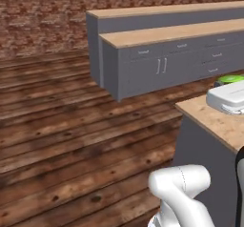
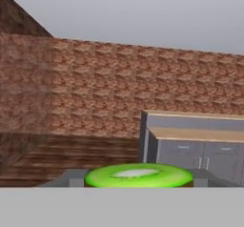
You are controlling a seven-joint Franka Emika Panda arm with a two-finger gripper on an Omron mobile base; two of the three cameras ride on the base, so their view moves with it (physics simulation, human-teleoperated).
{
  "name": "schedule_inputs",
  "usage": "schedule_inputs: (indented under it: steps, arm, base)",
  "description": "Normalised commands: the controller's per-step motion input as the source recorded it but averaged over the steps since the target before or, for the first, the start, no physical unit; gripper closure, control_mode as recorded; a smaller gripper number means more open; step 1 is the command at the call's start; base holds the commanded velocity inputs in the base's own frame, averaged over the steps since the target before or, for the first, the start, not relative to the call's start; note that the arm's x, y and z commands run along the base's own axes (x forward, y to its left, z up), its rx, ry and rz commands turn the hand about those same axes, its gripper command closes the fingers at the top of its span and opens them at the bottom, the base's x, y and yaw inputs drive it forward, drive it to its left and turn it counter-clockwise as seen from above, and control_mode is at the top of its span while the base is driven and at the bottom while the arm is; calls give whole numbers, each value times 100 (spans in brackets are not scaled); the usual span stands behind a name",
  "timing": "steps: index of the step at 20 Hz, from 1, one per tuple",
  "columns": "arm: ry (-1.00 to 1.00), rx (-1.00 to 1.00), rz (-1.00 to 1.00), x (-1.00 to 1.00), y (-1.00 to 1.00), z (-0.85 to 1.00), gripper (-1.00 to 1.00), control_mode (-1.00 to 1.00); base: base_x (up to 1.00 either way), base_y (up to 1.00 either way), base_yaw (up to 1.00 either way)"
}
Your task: Retrieve the kiwi and pear from the fridge and place them into the bowl on the dining table.
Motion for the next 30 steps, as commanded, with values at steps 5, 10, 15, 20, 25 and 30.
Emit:
schedule_inputs:
  steps: [5, 10, 15, 20, 25, 30]
  arm:
    - [0, 0, 0, 0, 0, 0, 100, 100]
    - [0, 0, 0, 0, 0, 0, 100, 100]
    - [0, 0, 0, 0, 0, 0, 100, 100]
    - [0, 0, 0, 0, 0, 0, 100, 100]
    - [0, 0, 0, 0, 0, 0, 100, 100]
    - [0, 0, 0, 0, 0, 0, 100, 100]
  base:
    - [100, 1, -22]
    - [86, 0, -27]
    - [71, 0, -33]
    - [55, 1, -41]
    - [38, 0, -45]
    - [37, 0, -45]
